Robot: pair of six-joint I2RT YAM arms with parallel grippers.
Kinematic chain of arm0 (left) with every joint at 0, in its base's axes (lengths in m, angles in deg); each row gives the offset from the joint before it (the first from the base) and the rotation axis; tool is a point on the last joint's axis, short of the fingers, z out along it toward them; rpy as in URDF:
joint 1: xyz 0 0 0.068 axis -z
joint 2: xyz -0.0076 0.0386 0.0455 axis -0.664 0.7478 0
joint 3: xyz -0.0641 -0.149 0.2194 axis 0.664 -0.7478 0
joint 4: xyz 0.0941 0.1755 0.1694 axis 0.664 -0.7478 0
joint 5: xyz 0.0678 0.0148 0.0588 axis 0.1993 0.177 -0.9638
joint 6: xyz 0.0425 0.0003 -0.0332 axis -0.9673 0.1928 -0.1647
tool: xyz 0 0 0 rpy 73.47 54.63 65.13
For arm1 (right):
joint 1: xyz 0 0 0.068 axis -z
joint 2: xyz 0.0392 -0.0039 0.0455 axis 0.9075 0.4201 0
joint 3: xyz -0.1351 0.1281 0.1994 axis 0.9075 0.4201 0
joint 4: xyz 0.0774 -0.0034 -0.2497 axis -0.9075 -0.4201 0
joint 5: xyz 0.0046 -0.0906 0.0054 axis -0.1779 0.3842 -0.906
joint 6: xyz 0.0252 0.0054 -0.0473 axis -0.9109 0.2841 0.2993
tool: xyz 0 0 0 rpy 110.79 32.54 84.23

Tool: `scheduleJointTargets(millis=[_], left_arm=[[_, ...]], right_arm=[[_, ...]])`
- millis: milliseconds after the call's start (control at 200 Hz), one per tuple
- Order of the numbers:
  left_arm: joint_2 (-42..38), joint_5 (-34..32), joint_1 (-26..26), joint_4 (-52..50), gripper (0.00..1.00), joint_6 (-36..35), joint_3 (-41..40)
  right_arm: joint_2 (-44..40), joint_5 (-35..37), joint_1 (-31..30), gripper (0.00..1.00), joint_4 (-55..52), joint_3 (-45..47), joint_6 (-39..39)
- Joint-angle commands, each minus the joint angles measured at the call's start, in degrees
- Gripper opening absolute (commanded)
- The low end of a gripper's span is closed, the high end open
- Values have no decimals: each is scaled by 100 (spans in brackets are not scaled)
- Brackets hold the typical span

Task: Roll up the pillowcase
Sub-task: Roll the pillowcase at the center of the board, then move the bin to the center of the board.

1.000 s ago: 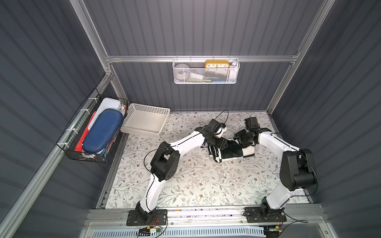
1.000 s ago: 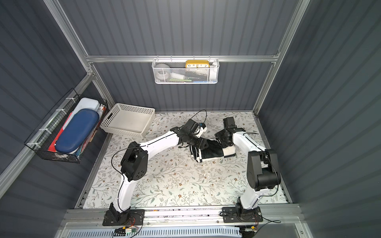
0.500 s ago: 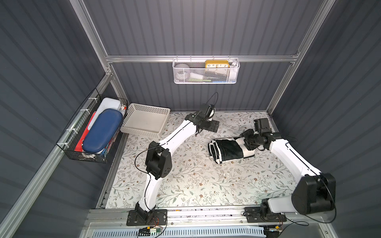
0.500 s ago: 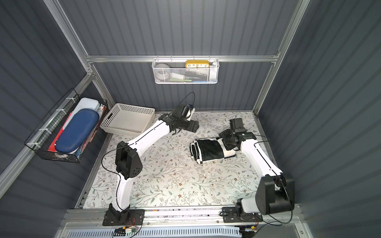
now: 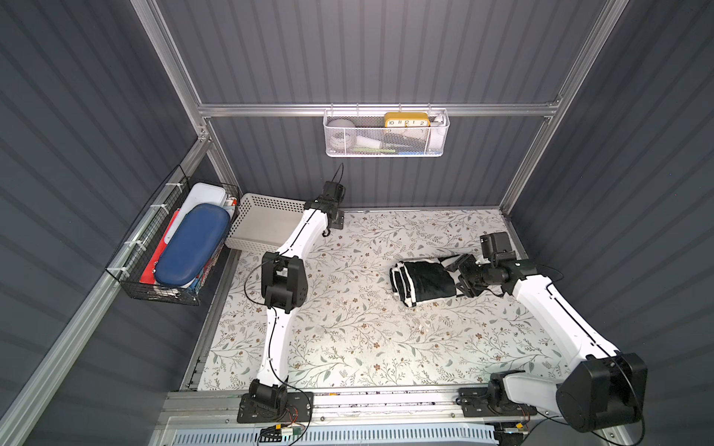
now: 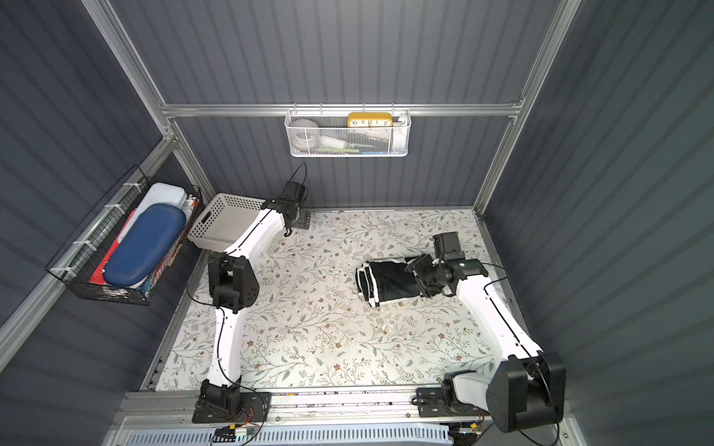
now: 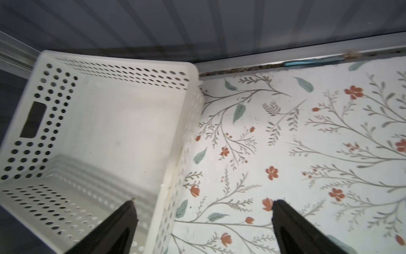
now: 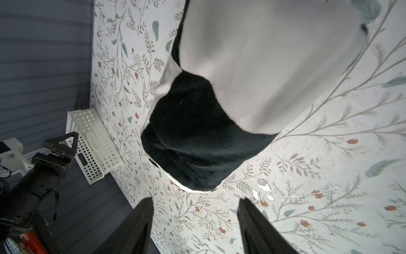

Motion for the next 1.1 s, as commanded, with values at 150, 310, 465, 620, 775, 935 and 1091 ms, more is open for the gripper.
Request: scheduleJointTargets(millis=[150, 310, 465, 620, 775, 935, 1091], left_arm=[[-141, 235, -337, -501, 99, 238, -766], [-452, 357, -646, 19, 99, 245, -1426], [-473, 577, -716, 252, 97, 16, -1624], [-193, 1010, -712, -105, 59, 98, -1264], [-444, 1489, -559, -30, 31, 137, -1561], [-503, 2232, 36, -261, 21, 537, -1594], [-381, 2888, 840, -551, 20, 1145, -1418]], right_arm=[[218, -472, -9, 66, 21, 100, 397], [60, -438, 0, 66, -56, 126, 607], [-56, -446, 9, 65, -93, 230, 617], [-56, -483, 17, 62, -95, 204, 556], [-134, -212, 33, 61, -433, 161, 567], [-505, 224, 35, 67, -1021, 364, 465], [-1243, 593, 44, 89, -207, 1318, 41]])
